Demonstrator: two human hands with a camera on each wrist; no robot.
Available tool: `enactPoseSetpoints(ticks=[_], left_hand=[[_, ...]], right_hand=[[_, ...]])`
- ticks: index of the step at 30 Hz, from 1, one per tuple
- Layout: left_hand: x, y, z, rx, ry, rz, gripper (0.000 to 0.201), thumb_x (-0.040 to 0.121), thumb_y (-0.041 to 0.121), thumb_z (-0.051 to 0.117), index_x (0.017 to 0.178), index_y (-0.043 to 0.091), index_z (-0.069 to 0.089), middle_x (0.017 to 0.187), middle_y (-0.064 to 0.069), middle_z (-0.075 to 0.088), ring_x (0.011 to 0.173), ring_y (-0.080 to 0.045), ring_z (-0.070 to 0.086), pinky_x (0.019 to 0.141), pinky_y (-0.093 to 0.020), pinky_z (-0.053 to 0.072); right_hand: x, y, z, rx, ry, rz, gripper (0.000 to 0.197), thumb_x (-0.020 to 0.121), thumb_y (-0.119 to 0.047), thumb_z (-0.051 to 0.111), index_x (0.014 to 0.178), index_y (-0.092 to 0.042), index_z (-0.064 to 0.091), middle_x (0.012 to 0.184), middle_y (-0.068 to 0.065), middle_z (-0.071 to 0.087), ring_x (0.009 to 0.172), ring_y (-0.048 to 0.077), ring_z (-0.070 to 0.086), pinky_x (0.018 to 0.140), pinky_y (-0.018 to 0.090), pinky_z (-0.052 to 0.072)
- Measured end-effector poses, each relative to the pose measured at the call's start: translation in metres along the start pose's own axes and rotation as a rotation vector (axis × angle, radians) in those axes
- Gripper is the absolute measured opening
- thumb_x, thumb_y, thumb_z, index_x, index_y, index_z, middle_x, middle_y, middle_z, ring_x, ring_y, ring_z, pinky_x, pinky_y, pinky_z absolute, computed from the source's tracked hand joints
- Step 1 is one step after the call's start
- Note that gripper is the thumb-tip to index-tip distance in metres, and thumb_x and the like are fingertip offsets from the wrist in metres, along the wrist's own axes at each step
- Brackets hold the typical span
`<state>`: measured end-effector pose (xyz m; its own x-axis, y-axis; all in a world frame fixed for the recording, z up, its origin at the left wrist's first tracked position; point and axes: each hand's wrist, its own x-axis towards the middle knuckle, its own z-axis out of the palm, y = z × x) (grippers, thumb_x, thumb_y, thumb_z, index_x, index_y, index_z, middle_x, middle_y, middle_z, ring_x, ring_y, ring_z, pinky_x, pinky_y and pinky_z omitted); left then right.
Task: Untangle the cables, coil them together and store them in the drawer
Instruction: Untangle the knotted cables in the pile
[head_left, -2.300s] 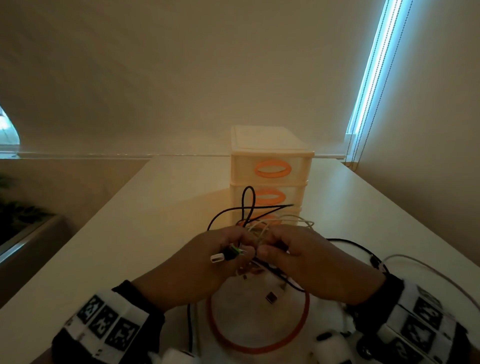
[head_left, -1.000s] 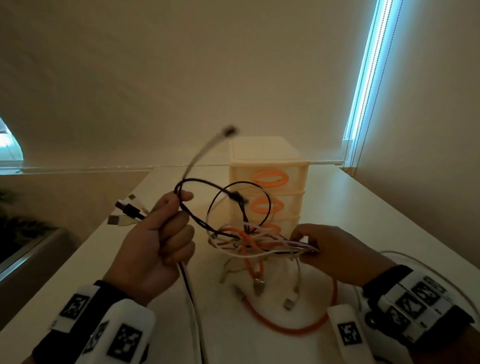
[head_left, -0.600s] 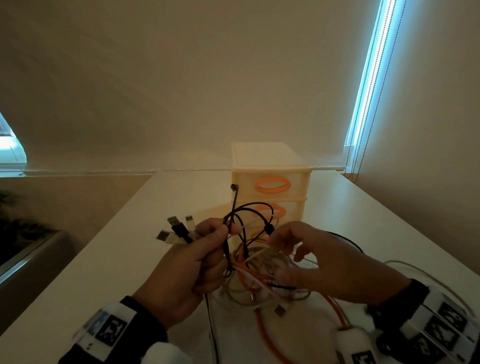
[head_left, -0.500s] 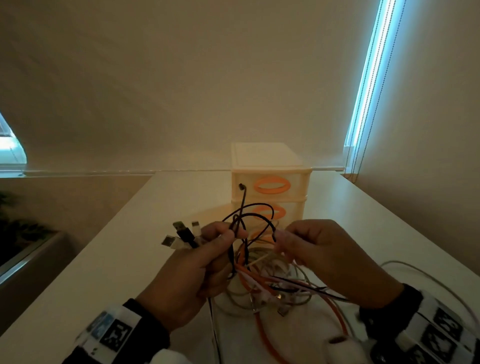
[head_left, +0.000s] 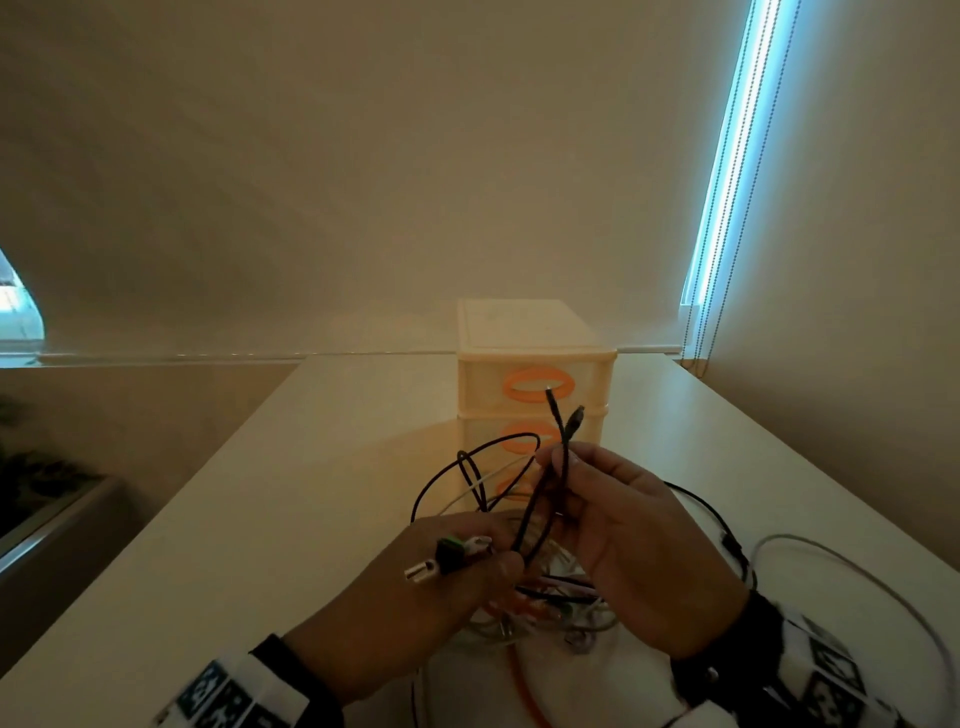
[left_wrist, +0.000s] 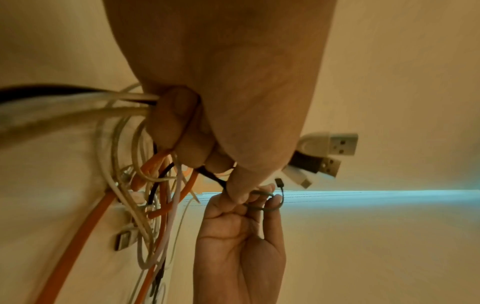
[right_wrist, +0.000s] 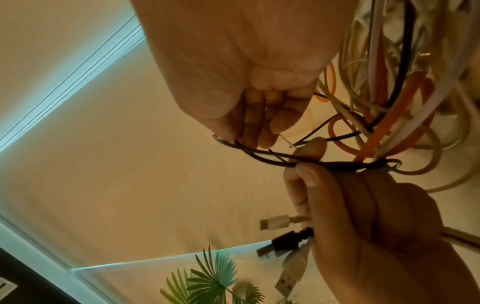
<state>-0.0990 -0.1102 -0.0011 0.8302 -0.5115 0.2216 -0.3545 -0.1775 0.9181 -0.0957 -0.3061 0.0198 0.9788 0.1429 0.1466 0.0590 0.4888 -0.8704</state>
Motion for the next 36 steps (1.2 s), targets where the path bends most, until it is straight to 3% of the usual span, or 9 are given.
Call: enactPoseSetpoints(ticks=[6,11,16,20,27,30,31,32,36], left_hand=[[0.003,0.001,0.0,0.108,-0.036,-0.046,0.021,0.103,0.016,0.055,0.097,-0.001,0.065,0.056,0.021,0.057,0.049,0.007,0.051,0.053,-0.007,0.035],[0.005,-0.014,-0.003,0.309,-0.037,0.067,0.013,0.099,0.024,0.063,0.099,0.026,0.076,0.099,0.008,0.074,0.092,-0.009,0.07,0.08,-0.032,0.055],[0.007,-0.008,-0.005,-0.053,0.402,0.037,0.022,0.101,0.019,0.059,0.092,0.017,0.079,0.052,0.009,0.057,0.043,-0.004,0.046,0.047,-0.018,0.034],[0.012,-0.022,-0.025,-0.362,0.626,-0.114,0.027,0.105,0.024,0.052,0.096,0.01,0.073,0.054,-0.004,0.024,0.045,-0.016,0.016,0.046,-0.026,0.015],[0.018,-0.048,-0.035,-0.058,0.715,-0.266,0.025,0.101,0.022,0.056,0.084,0.019,0.074,0.046,0.006,0.041,0.041,-0.015,0.03,0.048,-0.029,0.025],[0.019,-0.047,-0.033,0.026,0.679,-0.335,0.023,0.1,0.022,0.056,0.086,0.02,0.075,0.052,-0.009,0.044,0.042,-0.012,0.035,0.046,-0.029,0.027],[0.019,-0.046,-0.033,-0.007,0.689,-0.362,0.023,0.101,0.025,0.055,0.089,0.018,0.073,0.1,-0.001,0.049,0.041,-0.012,0.033,0.044,-0.027,0.025],[0.018,-0.043,-0.033,-0.065,0.709,-0.383,0.024,0.102,0.028,0.054,0.089,0.016,0.07,0.063,0.017,0.037,0.039,-0.012,0.03,0.043,-0.025,0.023],[0.015,-0.021,-0.036,-0.297,0.818,-0.287,0.04,0.105,0.038,0.049,0.07,0.02,0.043,0.048,0.003,0.03,0.034,-0.012,0.024,0.046,-0.023,0.021]], right_hand=[[0.003,0.0,0.002,0.041,0.02,-0.085,0.023,0.091,-0.017,0.053,0.104,-0.002,0.065,0.085,0.016,0.067,0.079,0.027,0.067,0.073,0.036,0.059],[0.01,-0.02,-0.006,0.155,0.116,-0.226,0.016,0.094,-0.019,0.05,0.097,-0.009,0.062,0.076,0.007,0.061,0.073,0.02,0.064,0.069,0.032,0.059],[0.019,-0.035,-0.023,0.183,0.25,-0.317,0.018,0.104,-0.018,0.046,0.096,-0.013,0.061,0.076,0.003,0.063,0.074,0.018,0.068,0.071,0.029,0.06],[0.026,-0.05,-0.044,0.271,0.304,-0.402,0.015,0.102,-0.021,0.05,0.091,-0.018,0.059,0.077,-0.001,0.064,0.074,0.015,0.067,0.069,0.027,0.058],[0.036,-0.128,-0.079,0.7,0.173,-0.536,0.022,0.092,-0.024,0.069,0.076,-0.016,0.056,0.062,-0.008,0.053,0.053,0.006,0.053,0.051,0.02,0.047],[0.025,-0.14,-0.05,0.475,0.04,-0.515,0.015,0.096,-0.032,0.067,0.089,-0.025,0.057,0.063,-0.01,0.044,0.046,0.004,0.033,0.042,0.018,0.033],[0.018,-0.131,-0.03,0.318,0.046,-0.528,0.008,0.099,-0.031,0.06,0.092,-0.028,0.059,0.063,-0.01,0.044,0.046,0.004,0.029,0.04,0.017,0.027],[0.012,-0.115,-0.009,0.168,0.057,-0.515,0.011,0.1,-0.029,0.055,0.093,-0.029,0.063,0.062,-0.01,0.044,0.045,0.005,0.027,0.04,0.018,0.022],[-0.002,-0.023,0.046,-0.416,0.045,-0.383,0.013,0.095,-0.022,0.06,0.091,-0.021,0.073,0.059,0.0,0.054,0.044,0.011,0.034,0.041,0.022,0.025]])
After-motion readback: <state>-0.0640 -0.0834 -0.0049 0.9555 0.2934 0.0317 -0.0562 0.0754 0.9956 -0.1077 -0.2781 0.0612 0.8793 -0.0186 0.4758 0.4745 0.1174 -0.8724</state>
